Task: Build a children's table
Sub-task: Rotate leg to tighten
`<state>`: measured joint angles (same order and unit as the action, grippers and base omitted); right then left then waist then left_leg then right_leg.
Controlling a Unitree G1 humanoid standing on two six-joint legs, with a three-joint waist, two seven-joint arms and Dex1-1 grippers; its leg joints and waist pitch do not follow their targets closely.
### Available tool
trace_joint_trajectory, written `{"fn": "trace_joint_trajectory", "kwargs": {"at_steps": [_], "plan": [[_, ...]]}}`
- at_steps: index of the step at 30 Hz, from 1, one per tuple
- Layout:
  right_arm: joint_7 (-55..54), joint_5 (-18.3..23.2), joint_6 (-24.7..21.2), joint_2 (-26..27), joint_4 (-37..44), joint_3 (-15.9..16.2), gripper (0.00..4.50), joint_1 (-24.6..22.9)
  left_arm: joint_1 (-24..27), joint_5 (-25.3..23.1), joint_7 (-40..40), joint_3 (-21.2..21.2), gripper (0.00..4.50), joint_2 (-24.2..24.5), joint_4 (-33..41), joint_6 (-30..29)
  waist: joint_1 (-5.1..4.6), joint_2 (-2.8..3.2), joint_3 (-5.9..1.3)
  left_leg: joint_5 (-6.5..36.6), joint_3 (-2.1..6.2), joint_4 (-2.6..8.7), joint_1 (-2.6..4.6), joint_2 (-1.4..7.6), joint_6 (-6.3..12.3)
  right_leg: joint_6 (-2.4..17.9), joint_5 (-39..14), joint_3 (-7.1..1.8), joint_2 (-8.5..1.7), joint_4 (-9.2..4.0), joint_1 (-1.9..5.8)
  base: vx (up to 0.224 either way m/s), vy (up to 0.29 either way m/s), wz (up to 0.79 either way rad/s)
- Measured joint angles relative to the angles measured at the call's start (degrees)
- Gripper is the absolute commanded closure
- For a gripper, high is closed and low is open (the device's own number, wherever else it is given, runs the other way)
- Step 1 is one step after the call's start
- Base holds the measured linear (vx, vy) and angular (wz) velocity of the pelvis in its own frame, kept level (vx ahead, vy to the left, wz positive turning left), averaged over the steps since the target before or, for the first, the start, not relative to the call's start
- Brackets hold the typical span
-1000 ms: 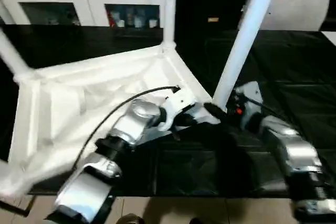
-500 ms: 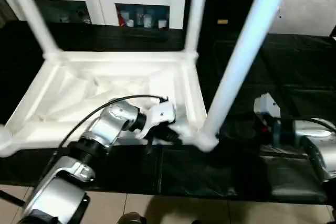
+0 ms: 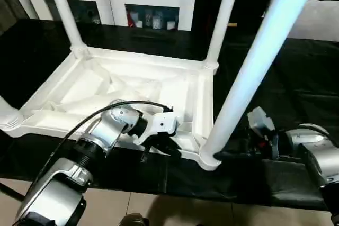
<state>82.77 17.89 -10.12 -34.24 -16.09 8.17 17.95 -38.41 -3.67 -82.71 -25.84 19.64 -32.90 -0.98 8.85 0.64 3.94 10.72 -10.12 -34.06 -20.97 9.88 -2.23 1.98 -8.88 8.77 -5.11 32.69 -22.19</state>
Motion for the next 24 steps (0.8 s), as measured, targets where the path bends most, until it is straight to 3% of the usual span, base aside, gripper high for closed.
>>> {"fn": "trace_joint_trajectory", "kwargs": {"at_steps": [7, 13, 15, 18, 19, 21, 23, 24], "plan": [[0.3, 0.5, -0.8, 0.1, -0.4, 0.2, 2.56, 0.0, 0.0, 0.0, -0.3, 0.0, 4.50, 0.1, 0.0, -0.1, -0.02, -0.01, 0.00, 0.0, 0.00, -0.19, 0.01, 0.00, 0.00, 0.0, 0.0, 0.00, -0.05, 0.22, 0.00, 0.000, 0.000, 0.00], [-2.7, 2.8, -3.4, 1.7, 1.7, -3.0, 2.59, -3.9, 0.4, 1.0, 1.1, 0.9, 4.50, -1.4, 0.7, -5.4, 0.09, -0.01, -0.01, 0.0, -0.02, -0.22, 0.02, -0.01, 0.01, -0.1, -0.1, 0.01, -0.09, 0.26, 0.01, 0.000, 0.000, 0.00], [-6.5, 2.6, -4.7, 3.1, 2.8, -3.5, 2.59, -4.6, 0.4, 0.9, 3.4, 1.4, 4.50, -2.2, 0.7, -8.1, -0.29, 0.00, -0.02, 0.0, -0.03, -0.24, 0.10, -0.01, 0.01, -0.1, -0.1, 0.00, -0.09, 0.26, 0.08, 0.000, 0.000, 0.00], [-14.2, 1.4, -6.6, 6.0, 2.4, -5.1, 2.59, -4.1, 0.2, -0.4, 8.5, 3.0, 4.50, -3.9, 0.2, -11.6, -1.42, -0.06, -0.03, 0.0, -0.04, -0.26, 0.63, -0.02, 0.01, -0.1, -0.1, 0.03, -0.10, 0.20, 0.45, 0.000, 0.000, 0.00], [-17.6, 0.3, -6.8, 7.7, 1.7, -5.8, 2.59, -3.5, 0.1, -0.6, 10.9, 3.8, 4.50, -4.8, -0.4, -13.1, -2.25, -0.10, -0.01, 0.0, -0.04, -0.27, 0.83, -0.02, 0.00, -0.1, -0.1, 0.10, -0.11, 0.11, 0.62, 0.000, 0.000, 0.00], [-28.9, -2.5, -8.3, 13.5, -0.1, -7.8, 2.59, -1.2, -1.1, -1.8, 17.9, 5.8, 4.50, -7.5, -2.7, -16.7, -4.50, 0.05, 0.01, 0.0, 0.24, -0.38, 1.01, 0.22, -0.01, -0.1, -0.1, 1.13, -0.21, -0.62, 1.17, 0.000, 0.000, 0.00], [-39.1, -4.7, -9.8, 17.8, -1.0, -8.8, 2.61, 1.0, -2.1, -2.2, 24.0, 7.5, 4.50, -10.4, -4.5, -19.4, -6.79, 0.81, 0.12, 0.0, 0.65, -0.35, 0.85, 1.17, -0.03, -0.2, -0.1, 3.07, -0.26, -2.17, 2.28, -0.032, 0.021, -0.07], [-43.3, -5.5, -10.4, 19.5, -1.5, -9.3, 2.61, 2.0, -2.6, -2.4, 26.7, 8.0, 4.50, -11.7, -5.3, -20.5, -7.30, 0.78, 0.19, 0.0, 0.65, -0.34, 0.71, 1.25, -0.03, -0.5, -0.8, 3.01, -0.21, -1.77, 2.31, -0.063, 0.042, -0.15]]}}
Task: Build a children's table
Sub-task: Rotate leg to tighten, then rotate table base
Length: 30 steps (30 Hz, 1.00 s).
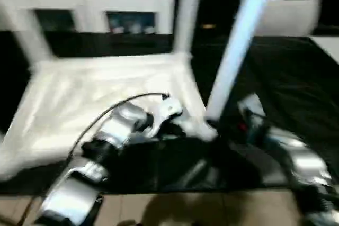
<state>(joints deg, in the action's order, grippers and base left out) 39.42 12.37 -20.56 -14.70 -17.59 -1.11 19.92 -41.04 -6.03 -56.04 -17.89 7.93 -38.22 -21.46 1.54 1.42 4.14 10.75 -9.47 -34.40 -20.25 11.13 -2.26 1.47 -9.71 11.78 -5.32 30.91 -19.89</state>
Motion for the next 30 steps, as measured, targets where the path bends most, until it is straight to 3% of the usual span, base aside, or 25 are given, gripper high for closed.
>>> {"fn": "trace_joint_trajectory", "kwargs": {"at_steps": [1, 2, 3, 4, 5, 6, 7, 10, 12, 14, 20, 21, 26, 30], "plan": [[-3.6, -0.4, -0.4, 1.5, -0.7, -0.9, 2.61, 0.7, -0.5, 0.0, 2.7, 0.4, 4.50, -1.5, -1.0, -0.6, -0.14, -0.41, 0.12, 0.0, -0.31, 0.04, 0.23, -0.30, 0.00, 0.5, -1.7, -1.75, 0.02, 2.91, -0.28, -0.064, 0.018, -0.03], [-8.1, -0.7, -0.4, 3.5, -1.9, -2.0, 2.61, 1.8, -0.9, 0.0, 6.0, 1.3, 4.50, -3.1, -2.0, -1.0, -0.03, -1.97, 0.07, 0.0, -1.01, 0.02, 0.78, -1.24, -0.06, -0.1, -2.8, -4.81, -0.38, 5.36, -0.34, 0.000, 0.000, 0.00], [-11.0, -1.0, -0.3, 4.8, -3.0, -2.1, 2.61, 3.2, -1.2, 0.0, 8.0, 2.2, 4.50, -3.7, -2.3, -1.2, 0.26, -2.58, 0.09, 0.3, -0.80, 0.04, 1.13, -2.00, -0.51, -0.4, -2.8, -5.65, -0.47, 6.09, -1.29, 0.000, 0.000, 0.00], [-12.9, -1.1, 0.0, 5.3, -3.5, -2.1, 2.61, 3.8, -1.5, 0.0, 9.2, 2.5, 4.50, -4.3, -2.8, -1.2, 0.83, -2.55, 0.07, 0.6, -0.28, -0.10, 0.92, -2.23, -0.82, -0.4, -2.8, -5.59, -0.47, 6.13, -1.55, 0.055, -0.071, -0.20], [-14.6, -1.2, 0.9, 5.9, -4.2, -2.5, 2.61, 4.4, -2.0, -0.1, 10.9, 2.7, 4.50, -5.4, -3.3, -1.2, 1.78, -2.34, -0.03, 0.6, 0.23, -0.14, 0.14, -2.18, -0.78, -0.4, -2.8, -5.16, -0.42, 6.18, -1.94, 0.021, -0.046, -0.23], [-15.5, -1.3, 1.3, 6.4, -4.3, -2.9, 2.06, 4.4, -2.2, -0.2, 11.4, 2.7, 4.50, -5.8, -3.3, -1.2, 2.04, -2.23, -0.08, 0.3, 0.68, -0.12, -0.12, -2.18, -1.00, -0.4, -2.8, -4.78, -0.38, 6.10, -2.11, 0.021, -0.046, -0.23], [-16.1, -1.4, 1.5, 6.8, -4.2, -3.2, 1.92, 4.4, -2.3, -0.4, 11.5, 2.6, 4.50, -5.9, -3.3, -1.1, 2.13, -2.14, -0.14, 0.0, 0.87, -0.04, -0.34, -1.94, -1.04, 0.0, -2.5, -4.76, 0.05, 5.83, -2.16, 0.000, 0.000, 0.00], [-17.9, -1.7, 0.9, 7.8, -2.8, -3.8, 1.90, 4.0, -2.3, -0.6, 10.8, 1.8, 4.50, -5.8, -2.9, 0.5, 2.26, -1.95, -0.28, -0.2, 0.82, 0.38, -0.77, -1.64, -0.72, 0.6, -1.9, -4.66, 0.39, 4.89, -2.29, 0.053, -0.013, -0.01], [-18.2, -1.9, 0.9, 7.8, -2.3, -4.1, 1.52, 3.4, -2.3, -0.6, 10.3, 1.2, 4.50, -5.8, -2.7, 1.1, 2.96, -1.89, -0.31, -0.2, 0.66, 0.49, -0.81, -1.64, -0.59, 0.7, -1.9, -4.67, 0.38, 4.71, -2.34, 0.000, 0.000, 0.00], [-17.6, -1.9, 1.1, 6.4, 1.1, -3.6, 1.48, 0.5, -2.2, -1.1, 9.7, -0.1, 4.50, -5.3, -2.7, 3.5, 3.84, -1.87, -0.32, -0.1, 0.59, 0.67, -0.81, -1.63, -0.56, 0.7, -1.9, -4.67, 0.38, 4.41, -2.30, 0.000, 0.000, 0.00], [-14.2, -0.9, 0.5, 2.7, 9.8, -2.9, 0.95, -7.0, -0.8, -1.7, 7.4, -0.9, 4.50, -3.4, -1.3, 7.6, 4.22, -1.65, -0.26, -0.1, 0.29, 0.78, -0.76, -1.62, -0.47, 0.6, -1.7, -4.71, 0.29, 4.03, -2.28, 0.000, 0.000, 0.00], [-12.9, -0.2, 0.3, 2.0, 12.1, -3.1, 0.74, -8.5, 0.1, -1.6, 6.6, -0.9, 4.07, -2.8, 0.0, 7.8, 4.21, -1.62, -0.27, -0.1, 0.15, 0.84, -0.76, -1.62, -0.43, 0.5, -1.7, -4.78, 0.25, 4.03, -2.28, 0.000, 0.000, 0.00], [-6.5, 3.9, -2.0, -3.2, 21.5, -4.6, 0.41, -12.8, 4.5, 2.0, 3.1, 0.2, 3.74, -0.7, 7.5, 7.9, 4.21, -1.80, -0.12, -0.1, -0.06, 0.85, -0.80, -1.50, -0.40, 0.4, -1.8, -4.82, 0.27, 4.02, -2.40, 0.000, 0.000, 0.00], [-2.6, 6.2, -5.4, -7.0, 26.0, -3.7, 0.17, -13.8, 7.0, 3.0, 0.9, 0.0, 3.53, 2.4, 15.0, 6.5, 3.97, -1.87, -0.09, 0.0, -0.17, 0.85, -0.79, -1.49, -0.30, 0.5, -1.7, -4.88, 0.26, 3.99, -2.40, 0.000, 0.000, 0.00]]}}
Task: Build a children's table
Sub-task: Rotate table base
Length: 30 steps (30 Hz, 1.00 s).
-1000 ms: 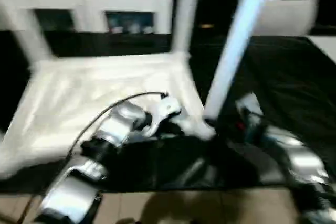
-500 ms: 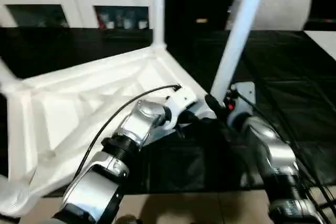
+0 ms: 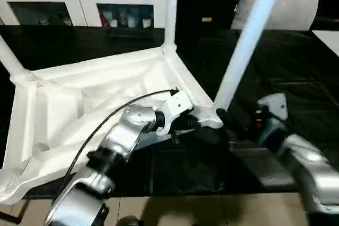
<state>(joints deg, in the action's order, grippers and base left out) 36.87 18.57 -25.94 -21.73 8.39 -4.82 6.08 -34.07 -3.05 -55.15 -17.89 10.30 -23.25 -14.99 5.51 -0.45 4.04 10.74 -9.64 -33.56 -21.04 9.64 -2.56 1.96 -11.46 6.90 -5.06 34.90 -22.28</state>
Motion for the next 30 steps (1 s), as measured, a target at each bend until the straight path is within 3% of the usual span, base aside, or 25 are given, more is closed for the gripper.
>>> {"fn": "trace_joint_trajectory", "kwargs": {"at_steps": [1, 2, 6, 11, 15, 19, 22, 30], "plan": [[0.9, 0.6, -1.3, -0.8, 0.7, 0.5, 0.07, -0.1, 0.8, 0.0, -0.6, 0.0, 3.49, 1.2, 1.9, -0.7, -0.24, -0.03, 0.01, 0.0, -0.02, 0.01, 0.00, 0.02, 0.00, 0.0, 0.0, 0.00, 0.01, 0.00, 0.01, 0.000, 0.000, 0.00], [1.8, 1.2, -3.2, -1.7, 1.4, 1.1, 0.00, -0.1, 2.3, 0.0, -1.2, 0.1, 3.16, 3.3, 5.1, -2.6, -0.50, -0.04, 0.02, 0.0, -0.04, 0.03, 0.01, 0.05, -0.01, 0.0, 0.0, 0.00, 0.04, 0.00, -0.01, 0.000, 0.000, 0.00], [3.6, 2.3, -6.5, -2.6, 3.5, 2.7, 0.00, -0.6, 6.3, 0.0, -3.0, 1.3, 2.93, 8.4, 12.9, -7.7, -0.55, -0.17, 0.10, 0.0, -0.06, 0.02, 0.03, 0.17, -0.10, -0.2, -0.1, 0.00, 0.13, 0.01, -0.05, 0.000, 0.000, 0.00], [3.9, 2.9, -7.2, -1.0, 5.0, 6.0, 0.00, 0.8, 10.8, 1.0, -5.0, 3.5, 2.63, 15.1, 22.0, -12.6, -0.46, -0.22, 0.12, 0.2, -0.09, -0.03, 0.09, 0.18, -0.37, -0.2, -0.1, -0.02, 0.13, 0.02, -0.11, 0.000, 0.000, 0.00], [0.1, -1.3, -3.4, 4.9, -0.7, 9.8, 0.00, 6.6, 14.5, 0.8, -5.2, 5.6, 2.24, 20.5, 28.1, -16.2, -0.77, -0.23, 0.12, 0.1, -0.10, -0.07, 0.09, 0.20, -0.46, 0.0, 0.0, -0.05, 0.14, 0.09, -0.21, 0.000, 0.000, 0.00], [-2.0, -3.6, -1.2, 7.6, -5.6, 12.2, 0.00, 10.6, 15.5, 0.9, -5.2, 6.9, 2.10, 21.9, 31.9, -18.7, -0.06, -0.24, 0.11, 0.1, -0.12, -0.08, 0.06, 0.20, -0.50, 0.2, 0.2, -0.06, 0.13, 0.09, -0.22, 0.000, 0.000, 0.00], [-5.0, -7.1, 2.6, 10.7, -14.4, 14.0, 0.00, 16.5, 16.1, 0.5, -4.6, 6.8, 2.10, 23.1, 32.8, -19.8, -0.41, -0.31, 0.06, 0.0, -0.12, -0.14, 0.06, 0.21, -0.56, 0.2, 0.2, -0.07, 0.13, 0.15, -0.25, 0.000, 0.000, 0.00], [-13.3, -11.4, 7.4, 13.8, -25.5, 14.2, 0.00, 21.6, 17.9, -1.7, -2.9, 5.3, 2.10, 25.2, 33.4, -19.9, -0.14, -0.34, 0.05, 0.0, -0.13, -0.27, 0.04, 0.21, -0.59, 0.2, 0.3, -0.10, 0.13, 0.25, -0.23, 0.000, 0.000, 0.00]]}}
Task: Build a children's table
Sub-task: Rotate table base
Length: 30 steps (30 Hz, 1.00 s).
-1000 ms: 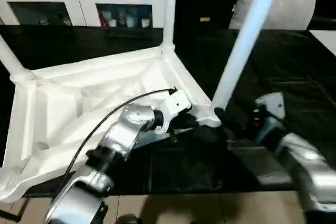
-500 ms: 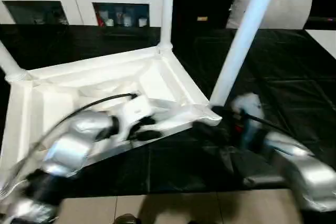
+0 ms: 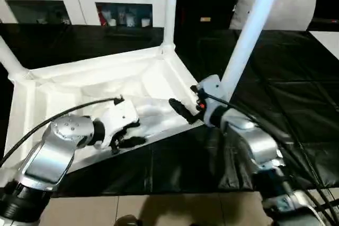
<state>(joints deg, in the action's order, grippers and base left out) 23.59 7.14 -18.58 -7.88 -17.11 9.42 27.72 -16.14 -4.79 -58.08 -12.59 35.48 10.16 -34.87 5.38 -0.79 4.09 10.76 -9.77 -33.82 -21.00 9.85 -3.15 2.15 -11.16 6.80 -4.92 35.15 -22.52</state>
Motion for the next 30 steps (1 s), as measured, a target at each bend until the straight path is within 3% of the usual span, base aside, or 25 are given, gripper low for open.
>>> {"fn": "trace_joint_trajectory", "kwargs": {"at_steps": [2, 7, 13, 21, 28, 30], "plan": [[-1.1, -0.1, 0.7, 0.2, -1.0, -0.3, 0.00, 0.2, 0.2, -0.2, 0.3, -0.2, 2.10, 0.1, 0.0, 0.0, 0.09, 0.00, 0.00, 0.0, 0.00, -0.03, 0.02, 0.00, 0.00, 0.0, 0.0, -0.01, 0.00, 0.01, 0.03, 0.000, 0.000, 0.00], [-6.9, 0.1, 4.8, 3.0, -9.1, -4.5, 0.00, 4.1, 0.2, -0.7, 2.3, -0.8, 2.10, 0.2, 0.1, 0.7, 0.08, 0.01, 0.00, -0.1, 0.00, -0.11, 0.04, 0.00, -0.01, 0.0, 0.2, -0.03, -0.01, 0.06, 0.05, 0.000, 0.000, 0.00], [-10.9, 2.1, 8.0, 3.6, -16.3, -8.9, 0.00, 8.1, -0.5, -2.3, 4.1, -2.1, 2.10, 0.2, -2.9, 5.6, 0.27, 0.01, 0.00, -0.1, 0.00, -0.15, 0.03, 0.00, -0.01, 0.0, 0.3, -0.03, -0.02, 0.07, 0.05, 0.000, 0.000, 0.00], [-14.0, 2.5, 11.9, -1.7, -23.1, -14.3, 0.00, 10.6, -2.0, -4.2, 8.2, -3.0, 2.10, 0.0, -7.8, 9.0, 1.29, -0.03, -0.02, -0.2, -0.06, -0.27, -0.02, 0.00, 0.08, 0.0, 0.4, -0.02, -0.07, 0.10, 0.06, 0.000, 0.000, 0.00], [-14.7, 2.7, 14.4, -6.8, -26.4, -17.6, 0.00, 10.5, -6.8, -5.4, 12.5, -3.5, 2.10, -3.3, -15.8, 14.7, 1.36, -0.03, -0.02, -0.3, -0.11, -0.34, -0.08, 0.00, 0.19, 0.0, 0.4, 0.00, -0.12, 0.12, 0.05, 0.000, 0.000, 0.00], [-15.6, 2.7, 14.5, -8.5, -26.3, -18.7, 0.00, 9.8, -9.2, -5.8, 13.8, -4.0, 2.10, -5.2, -19.5, 16.5, 1.84, -0.03, -0.02, -0.3, -0.11, -0.34, -0.20, 0.00, 0.25, 0.0, 0.4, 0.04, -0.14, 0.12, -0.03, 0.000, 0.000, 0.00]]}}
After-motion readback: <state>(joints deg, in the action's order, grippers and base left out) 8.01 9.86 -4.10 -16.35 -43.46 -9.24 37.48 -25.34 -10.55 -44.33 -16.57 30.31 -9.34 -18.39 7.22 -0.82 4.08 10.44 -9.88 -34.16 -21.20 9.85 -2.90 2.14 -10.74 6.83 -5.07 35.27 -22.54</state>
